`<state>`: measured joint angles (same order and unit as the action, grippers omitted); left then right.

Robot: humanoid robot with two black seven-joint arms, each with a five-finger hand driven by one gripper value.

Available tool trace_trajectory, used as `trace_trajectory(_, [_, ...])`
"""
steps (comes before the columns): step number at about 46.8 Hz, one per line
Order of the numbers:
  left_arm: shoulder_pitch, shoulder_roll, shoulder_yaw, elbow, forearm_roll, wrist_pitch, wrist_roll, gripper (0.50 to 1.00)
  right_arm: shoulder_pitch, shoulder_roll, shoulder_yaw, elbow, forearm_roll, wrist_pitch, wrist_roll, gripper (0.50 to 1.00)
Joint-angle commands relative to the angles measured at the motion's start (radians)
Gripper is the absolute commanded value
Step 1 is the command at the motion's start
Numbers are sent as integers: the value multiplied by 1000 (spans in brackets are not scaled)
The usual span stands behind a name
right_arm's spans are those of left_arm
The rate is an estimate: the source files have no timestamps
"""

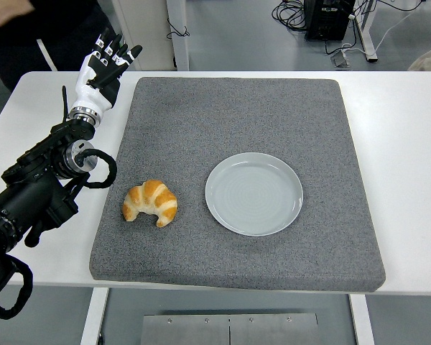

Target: Place the bread on the plate

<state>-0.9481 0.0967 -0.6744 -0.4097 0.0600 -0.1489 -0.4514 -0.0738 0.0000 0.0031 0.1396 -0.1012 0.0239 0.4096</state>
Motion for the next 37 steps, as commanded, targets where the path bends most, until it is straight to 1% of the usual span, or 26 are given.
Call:
trace_trajectory(1, [2, 0, 1, 0, 0, 0, -1, 971, 0, 0, 0, 0, 0, 1, 0, 1000])
trace_trajectory(19, [0, -15, -1, 0, -6, 2, -1, 971, 0, 0, 0, 0, 0, 1, 0, 1000])
trace_trajectory(37, [2, -12, 12, 0, -2, -6, 5, 971, 0, 0, 0, 0, 0, -1, 0, 1000])
